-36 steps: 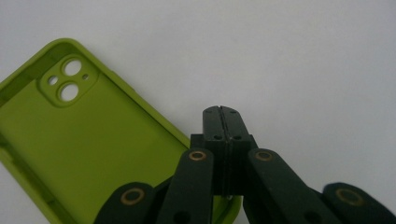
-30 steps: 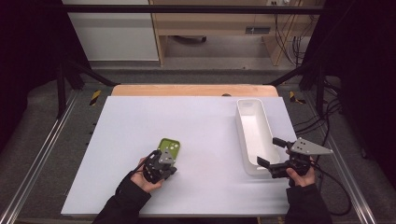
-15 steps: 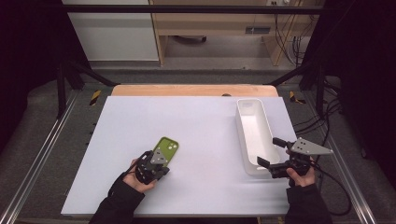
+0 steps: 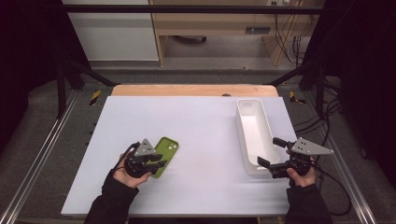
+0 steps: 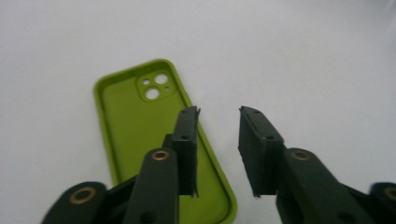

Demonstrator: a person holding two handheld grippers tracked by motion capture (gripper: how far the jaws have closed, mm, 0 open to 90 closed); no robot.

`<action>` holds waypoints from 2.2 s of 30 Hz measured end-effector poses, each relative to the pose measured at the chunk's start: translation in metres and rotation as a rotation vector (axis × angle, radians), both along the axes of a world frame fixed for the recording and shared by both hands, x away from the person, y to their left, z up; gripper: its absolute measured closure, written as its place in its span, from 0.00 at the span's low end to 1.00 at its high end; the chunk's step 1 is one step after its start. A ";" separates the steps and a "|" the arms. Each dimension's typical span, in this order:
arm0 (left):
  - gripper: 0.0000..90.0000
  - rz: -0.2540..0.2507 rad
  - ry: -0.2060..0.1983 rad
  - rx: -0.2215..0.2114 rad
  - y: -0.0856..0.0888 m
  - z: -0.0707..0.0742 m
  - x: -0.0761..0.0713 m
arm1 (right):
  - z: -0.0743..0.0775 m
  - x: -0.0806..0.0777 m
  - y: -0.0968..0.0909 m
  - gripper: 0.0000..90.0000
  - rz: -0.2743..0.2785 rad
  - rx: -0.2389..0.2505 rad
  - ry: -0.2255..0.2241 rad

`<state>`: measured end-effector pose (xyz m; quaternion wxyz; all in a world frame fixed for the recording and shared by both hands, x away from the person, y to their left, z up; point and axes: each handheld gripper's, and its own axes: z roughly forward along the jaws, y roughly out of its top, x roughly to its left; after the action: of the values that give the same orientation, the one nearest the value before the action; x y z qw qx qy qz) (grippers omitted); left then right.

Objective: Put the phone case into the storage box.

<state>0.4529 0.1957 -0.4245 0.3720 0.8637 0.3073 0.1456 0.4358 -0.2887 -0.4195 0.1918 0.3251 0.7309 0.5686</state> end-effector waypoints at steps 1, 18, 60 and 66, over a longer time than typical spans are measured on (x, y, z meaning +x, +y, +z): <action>0.72 0.012 -0.004 -0.013 0.002 0.002 0.000 | 0.000 0.000 0.000 0.01 0.000 0.000 0.001; 0.12 0.124 -0.041 -0.106 0.021 0.024 0.004 | 0.000 0.000 0.000 0.01 0.000 -0.001 0.000; 0.02 0.191 -0.060 -0.130 0.024 0.026 0.051 | 0.000 0.000 0.000 0.01 -0.001 -0.005 -0.002; 0.02 0.188 -0.037 -0.117 0.023 0.019 0.055 | 0.000 0.000 0.000 0.01 0.000 -0.003 -0.001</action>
<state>0.5081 0.2182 -0.4057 0.4120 0.8052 0.3878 0.1775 0.4359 -0.2884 -0.4193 0.1927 0.3246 0.7316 0.5677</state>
